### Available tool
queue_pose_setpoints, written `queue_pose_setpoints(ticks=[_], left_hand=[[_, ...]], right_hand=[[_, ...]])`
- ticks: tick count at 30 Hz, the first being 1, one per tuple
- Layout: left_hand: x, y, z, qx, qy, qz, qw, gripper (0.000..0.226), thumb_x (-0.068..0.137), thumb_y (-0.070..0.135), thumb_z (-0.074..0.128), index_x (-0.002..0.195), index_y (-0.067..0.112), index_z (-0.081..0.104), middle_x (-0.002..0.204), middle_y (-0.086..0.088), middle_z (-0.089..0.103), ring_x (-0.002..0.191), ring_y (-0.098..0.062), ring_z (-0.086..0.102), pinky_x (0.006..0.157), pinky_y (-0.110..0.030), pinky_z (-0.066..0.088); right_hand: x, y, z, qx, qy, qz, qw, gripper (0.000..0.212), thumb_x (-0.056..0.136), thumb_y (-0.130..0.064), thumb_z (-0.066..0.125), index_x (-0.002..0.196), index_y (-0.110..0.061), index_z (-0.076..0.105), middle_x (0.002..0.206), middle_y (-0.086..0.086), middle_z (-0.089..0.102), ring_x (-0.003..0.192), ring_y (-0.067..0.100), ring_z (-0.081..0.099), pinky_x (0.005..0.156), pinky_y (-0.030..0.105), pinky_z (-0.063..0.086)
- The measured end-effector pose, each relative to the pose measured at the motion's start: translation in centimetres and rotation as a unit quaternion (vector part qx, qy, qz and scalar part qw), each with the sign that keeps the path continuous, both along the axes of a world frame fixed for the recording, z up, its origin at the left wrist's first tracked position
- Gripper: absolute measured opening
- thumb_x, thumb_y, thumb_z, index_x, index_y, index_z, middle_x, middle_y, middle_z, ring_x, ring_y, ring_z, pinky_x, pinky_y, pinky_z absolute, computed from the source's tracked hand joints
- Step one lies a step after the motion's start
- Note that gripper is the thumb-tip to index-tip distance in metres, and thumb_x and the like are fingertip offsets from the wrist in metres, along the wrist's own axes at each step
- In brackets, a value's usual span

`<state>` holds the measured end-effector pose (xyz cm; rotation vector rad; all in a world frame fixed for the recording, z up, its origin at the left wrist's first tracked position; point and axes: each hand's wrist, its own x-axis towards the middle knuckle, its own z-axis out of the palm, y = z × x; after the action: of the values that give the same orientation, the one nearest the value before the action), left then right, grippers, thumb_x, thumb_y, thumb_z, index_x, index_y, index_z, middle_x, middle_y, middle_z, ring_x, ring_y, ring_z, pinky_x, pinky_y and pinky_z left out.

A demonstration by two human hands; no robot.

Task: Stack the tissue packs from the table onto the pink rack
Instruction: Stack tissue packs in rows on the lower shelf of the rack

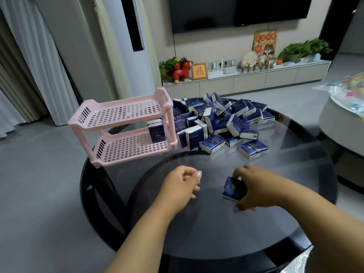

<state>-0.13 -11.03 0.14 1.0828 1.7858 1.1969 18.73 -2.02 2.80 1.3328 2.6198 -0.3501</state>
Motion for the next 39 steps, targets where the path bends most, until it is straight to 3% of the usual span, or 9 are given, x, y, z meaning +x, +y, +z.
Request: queue_pose_setpoints(ticks=[6, 11, 14, 20, 24, 28, 33, 36, 39], left_hand=[[2.5, 0.7, -0.4, -0.034, -0.189, -0.044, 0.980, 0.032, 0.099, 0.032, 0.052, 0.103, 0.003, 0.063, 0.084, -0.011, 0.069, 0.063, -0.014, 0.064, 0.045, -0.023, 0.043], [2.0, 1.5, -0.9, 0.044, -0.151, 0.011, 0.987, 0.003, 0.092, 0.007, 0.062, 0.095, 0.006, 0.064, 0.073, -0.005, 0.066, 0.052, -0.004, 0.055, 0.041, -0.018, 0.036], [0.7, 1.7, -1.0, 0.069, -0.138, 0.061, 0.986, 0.009, 0.088, 0.006, 0.067, 0.096, 0.005, 0.064, 0.069, 0.001, 0.065, 0.050, -0.004, 0.050, 0.041, -0.018, 0.036], [-0.7, 1.9, -1.6, 0.082, -0.132, 0.103, 0.982, 0.012, 0.086, 0.010, 0.070, 0.096, 0.004, 0.065, 0.067, -0.001, 0.062, 0.051, -0.005, 0.047, 0.044, -0.020, 0.035], [-1.5, 2.0, -2.0, 0.094, -0.113, 0.138, 0.979, 0.010, 0.087, 0.013, 0.070, 0.095, 0.008, 0.067, 0.068, -0.004, 0.062, 0.051, -0.004, 0.048, 0.046, -0.021, 0.039], [-1.4, 2.3, -2.2, 0.083, -0.128, 0.140, 0.978, 0.010, 0.093, 0.015, 0.063, 0.099, 0.007, 0.066, 0.068, -0.003, 0.064, 0.050, -0.001, 0.055, 0.050, -0.021, 0.047], [-0.6, 2.2, -1.8, 0.082, -0.143, 0.094, 0.982, 0.016, 0.097, 0.021, 0.056, 0.101, 0.011, 0.067, 0.076, -0.004, 0.068, 0.060, -0.006, 0.063, 0.057, -0.023, 0.050], [-0.7, 2.0, -1.4, 0.090, -0.191, 0.088, 0.973, 0.036, 0.088, 0.042, 0.062, 0.099, 0.008, 0.069, 0.073, -0.001, 0.065, 0.064, -0.010, 0.060, 0.057, -0.025, 0.050], [-0.8, 1.8, -1.2, 0.100, -0.163, 0.099, 0.977, 0.050, 0.065, 0.049, 0.075, 0.098, 0.012, 0.068, 0.070, 0.004, 0.065, 0.062, -0.007, 0.057, 0.052, -0.024, 0.046]], right_hand=[[-1.2, -0.3, 0.4, -0.079, 0.291, -0.019, 0.953, 0.046, 0.067, -0.023, 0.084, 0.101, -0.022, 0.054, 0.091, -0.006, 0.053, 0.071, 0.009, 0.060, 0.056, 0.021, 0.053], [-0.4, 3.1, -0.6, -0.087, 0.339, -0.048, 0.935, 0.041, 0.078, -0.031, 0.074, 0.115, -0.022, 0.059, 0.111, -0.005, 0.059, 0.103, 0.011, 0.056, 0.087, 0.026, 0.047], [0.5, 7.0, -1.7, 0.157, 0.298, -0.204, 0.919, 0.047, 0.076, -0.044, 0.071, 0.108, -0.011, 0.060, 0.110, 0.008, 0.059, 0.104, 0.027, 0.052, 0.080, 0.033, 0.042], [0.2, 8.6, -4.6, 0.160, 0.214, -0.313, 0.911, 0.064, 0.069, -0.059, 0.070, 0.100, -0.009, 0.046, 0.102, 0.013, 0.056, 0.097, 0.032, 0.049, 0.077, 0.039, 0.040], [-1.6, 6.6, -3.5, 0.100, 0.316, -0.300, 0.894, 0.057, 0.068, -0.055, 0.067, 0.101, -0.014, 0.047, 0.100, 0.006, 0.057, 0.093, 0.028, 0.052, 0.076, 0.037, 0.045], [-4.5, 2.2, -1.7, -0.148, 0.444, -0.241, 0.850, 0.046, 0.084, -0.056, 0.057, 0.123, -0.033, 0.048, 0.112, 0.003, 0.050, 0.092, 0.019, 0.056, 0.075, 0.031, 0.045], [-6.1, -0.8, -2.3, -0.137, 0.352, -0.155, 0.913, 0.068, 0.085, -0.069, 0.025, 0.147, -0.040, 0.024, 0.115, 0.005, 0.036, 0.112, 0.026, 0.048, 0.093, 0.029, 0.037], [-6.2, -2.4, -2.0, -0.119, 0.344, -0.119, 0.924, 0.094, 0.067, -0.080, 0.007, 0.149, -0.037, 0.012, 0.114, 0.002, 0.035, 0.113, 0.025, 0.046, 0.098, 0.035, 0.038], [-6.3, -3.0, -2.0, -0.118, 0.353, -0.088, 0.924, 0.096, 0.064, -0.081, 0.002, 0.142, -0.035, 0.034, 0.111, 0.001, 0.039, 0.110, 0.023, 0.047, 0.093, 0.032, 0.039]])
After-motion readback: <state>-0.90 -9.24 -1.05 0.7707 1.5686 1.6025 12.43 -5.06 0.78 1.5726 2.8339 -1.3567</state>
